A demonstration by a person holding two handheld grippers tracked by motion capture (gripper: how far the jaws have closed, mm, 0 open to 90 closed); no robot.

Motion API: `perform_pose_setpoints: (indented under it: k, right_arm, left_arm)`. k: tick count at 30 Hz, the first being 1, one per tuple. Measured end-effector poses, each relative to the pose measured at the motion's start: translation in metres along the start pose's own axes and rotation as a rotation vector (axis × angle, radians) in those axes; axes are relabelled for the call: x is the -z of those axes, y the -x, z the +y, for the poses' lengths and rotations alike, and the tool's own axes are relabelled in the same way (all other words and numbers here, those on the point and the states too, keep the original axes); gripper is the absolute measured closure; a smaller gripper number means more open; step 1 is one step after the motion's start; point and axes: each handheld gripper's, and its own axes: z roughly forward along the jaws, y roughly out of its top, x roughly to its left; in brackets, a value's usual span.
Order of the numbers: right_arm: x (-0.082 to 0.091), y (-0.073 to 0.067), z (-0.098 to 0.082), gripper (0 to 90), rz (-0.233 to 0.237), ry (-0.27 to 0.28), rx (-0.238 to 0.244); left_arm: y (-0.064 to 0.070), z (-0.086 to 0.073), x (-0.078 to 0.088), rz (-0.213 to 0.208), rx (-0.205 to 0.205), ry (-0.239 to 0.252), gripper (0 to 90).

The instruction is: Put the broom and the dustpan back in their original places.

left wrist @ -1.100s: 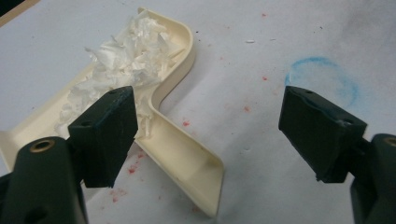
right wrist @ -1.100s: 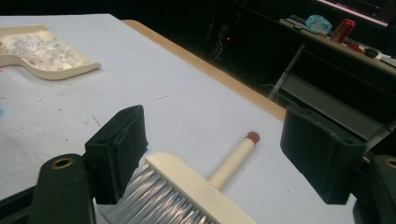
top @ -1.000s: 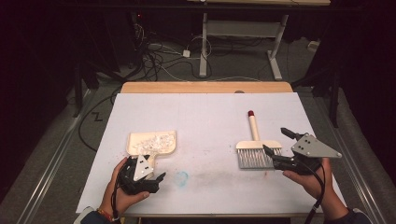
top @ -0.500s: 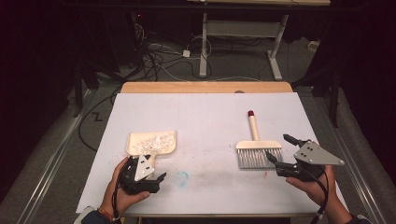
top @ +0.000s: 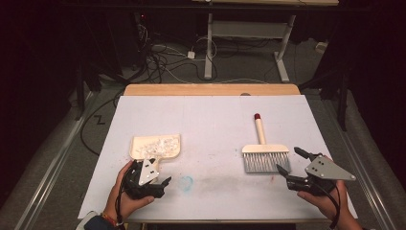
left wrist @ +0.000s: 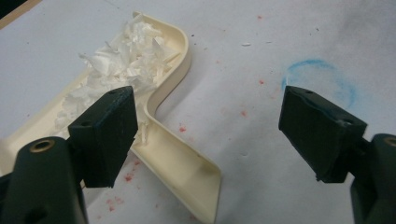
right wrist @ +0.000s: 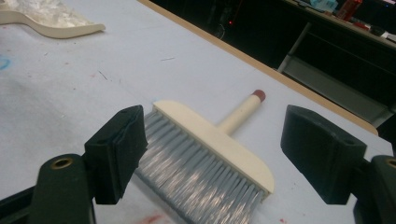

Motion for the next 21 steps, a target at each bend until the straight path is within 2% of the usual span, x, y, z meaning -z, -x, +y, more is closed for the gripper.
perform_pose_setpoints:
  k: [2,5,8,12,18,21]
  right_arm:
    - [0.001,-0.001,-0.005,23.0,0.003,0.007,-0.015]
    - [0.001,-0.005,-0.013,23.0,-0.001,-0.009,0.004]
    - [0.001,-0.007,-0.021,23.1,0.006,-0.012,-0.012]
    - [-0.001,-0.011,-0.029,23.1,0.019,-0.026,-0.009]
    - [-0.004,-0.017,-0.030,23.0,0.030,-0.051,0.030]
    - [-0.002,-0.016,-0.028,23.0,0.034,-0.039,0.016]
  left_arm:
    - [0.000,0.000,0.000,-0.002,-0.003,0.002,18.6]
    - [0.000,0.001,0.000,-0.004,-0.005,0.004,18.6]
    - [0.000,0.000,-0.001,-0.007,-0.003,0.003,18.6]
    - [0.002,0.001,-0.001,-0.010,-0.009,0.006,18.6]
    - [0.004,0.003,-0.003,-0.007,-0.021,-0.003,18.6]
    - [0.005,0.003,-0.003,-0.007,-0.027,-0.002,18.6]
